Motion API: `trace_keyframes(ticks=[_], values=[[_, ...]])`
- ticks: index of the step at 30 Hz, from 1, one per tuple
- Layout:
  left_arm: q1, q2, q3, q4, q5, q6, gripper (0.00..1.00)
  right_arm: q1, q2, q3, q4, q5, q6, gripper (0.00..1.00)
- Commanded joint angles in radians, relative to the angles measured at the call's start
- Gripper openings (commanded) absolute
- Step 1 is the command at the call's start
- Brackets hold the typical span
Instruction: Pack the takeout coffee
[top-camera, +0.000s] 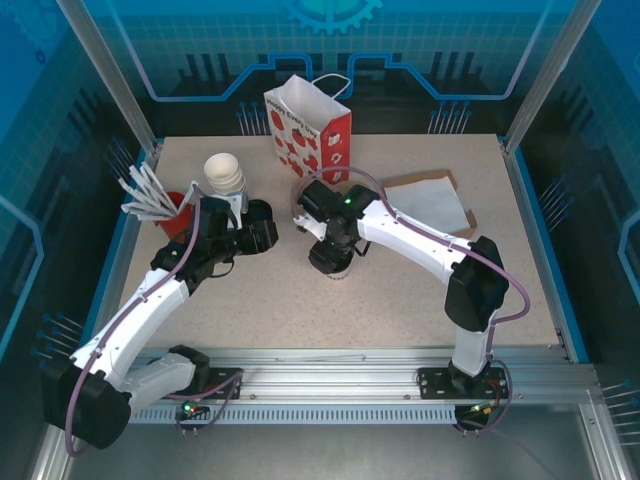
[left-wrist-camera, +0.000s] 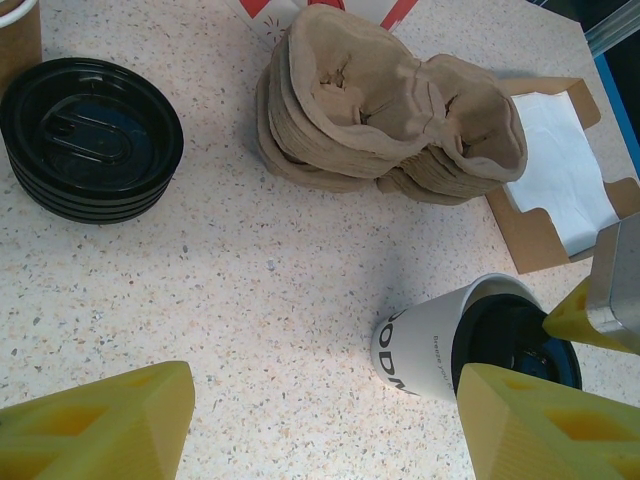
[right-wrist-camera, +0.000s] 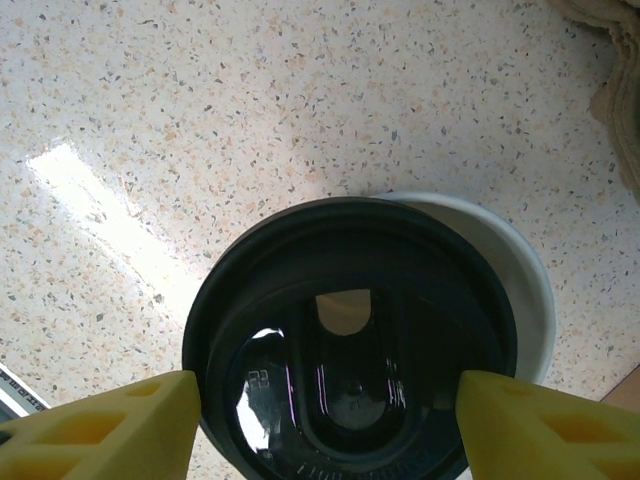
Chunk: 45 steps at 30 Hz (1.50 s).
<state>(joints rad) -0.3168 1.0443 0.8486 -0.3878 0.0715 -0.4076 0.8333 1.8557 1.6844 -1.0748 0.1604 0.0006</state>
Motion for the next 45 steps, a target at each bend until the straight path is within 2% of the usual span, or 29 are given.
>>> trace_keyframes(ticks=[1, 7, 14, 21, 37, 45], values=[[0.006, -0.021, -0.01, -0.007, 0.01, 0.027, 0.72, 0.019, 0.002, 0.036, -0.033, 0.013, -0.014, 0.71], [0.007, -0.021, -0.009, -0.007, 0.019, 0.026, 0.72, 0.012, -0.015, 0.033, -0.027, 0.004, -0.016, 0.76], [0.007, -0.018, -0.009, -0.004, 0.025, 0.026, 0.72, 0.0, -0.011, 0.019, -0.027, 0.005, -0.022, 0.88], [0.007, -0.014, -0.008, -0.003, 0.033, 0.026, 0.72, -0.015, -0.001, 0.01, -0.02, -0.01, -0.027, 0.91], [0.007, -0.012, -0.013, 0.004, 0.042, 0.021, 0.72, -0.044, 0.008, -0.025, 0.007, -0.052, -0.031, 0.9], [0.007, -0.011, -0.017, 0.007, 0.044, 0.02, 0.72, -0.049, 0.015, -0.03, 0.015, -0.059, -0.032, 0.84]])
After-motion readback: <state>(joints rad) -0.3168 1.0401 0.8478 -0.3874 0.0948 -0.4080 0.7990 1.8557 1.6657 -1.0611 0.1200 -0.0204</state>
